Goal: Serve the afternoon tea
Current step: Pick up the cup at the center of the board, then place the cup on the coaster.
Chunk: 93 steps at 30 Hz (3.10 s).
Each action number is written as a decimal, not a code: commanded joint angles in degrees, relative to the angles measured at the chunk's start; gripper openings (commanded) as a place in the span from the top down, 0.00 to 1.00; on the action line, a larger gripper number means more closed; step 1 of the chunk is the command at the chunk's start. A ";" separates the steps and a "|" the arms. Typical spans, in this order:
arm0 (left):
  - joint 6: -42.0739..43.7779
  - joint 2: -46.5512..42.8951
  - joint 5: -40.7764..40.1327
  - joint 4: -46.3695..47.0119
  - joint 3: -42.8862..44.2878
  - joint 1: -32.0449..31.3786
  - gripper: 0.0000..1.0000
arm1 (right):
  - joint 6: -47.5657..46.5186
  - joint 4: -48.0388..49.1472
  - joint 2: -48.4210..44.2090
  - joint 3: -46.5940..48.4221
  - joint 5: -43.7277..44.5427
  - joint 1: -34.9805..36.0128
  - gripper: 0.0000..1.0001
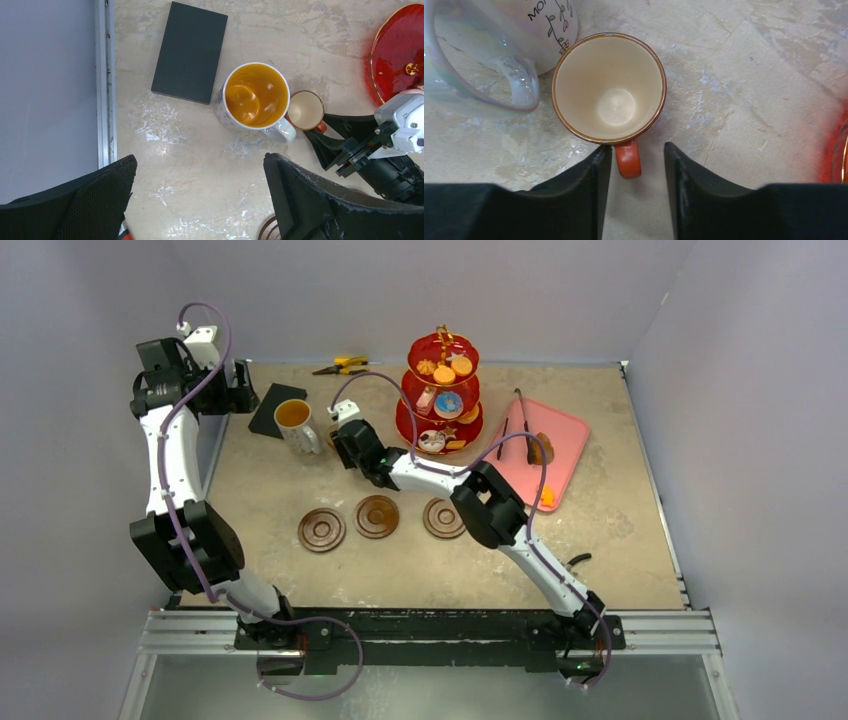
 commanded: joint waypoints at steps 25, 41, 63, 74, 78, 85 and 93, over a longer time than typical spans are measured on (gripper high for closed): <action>1.23 -4.28 3.32 0.99 -4.06 0.88 0.02 | -5.59 6.42 -14.04 -9.13 -0.05 -0.44 1.00; 1.79 -5.86 7.84 -1.01 -5.10 0.79 0.04 | 7.87 8.55 -52.95 -58.65 7.31 -0.28 1.00; 2.11 -6.15 9.55 -2.08 -6.02 0.80 0.03 | 24.14 4.41 -65.77 -80.81 11.52 5.58 1.00; 1.93 -5.92 9.31 -1.95 -5.72 0.82 0.03 | 29.15 -1.28 -66.51 -81.47 19.00 8.62 1.00; 1.96 -5.87 9.21 -1.92 -5.72 0.83 0.03 | 29.71 -3.25 -66.82 -81.15 23.08 11.25 1.00; 2.01 -5.87 9.08 -1.83 -5.55 0.77 0.04 | 30.44 -3.38 -65.57 -81.39 25.91 12.73 1.00; 2.49 -5.87 8.92 -2.18 -5.33 0.80 0.03 | 31.33 -2.69 -62.48 -80.89 25.27 12.86 0.88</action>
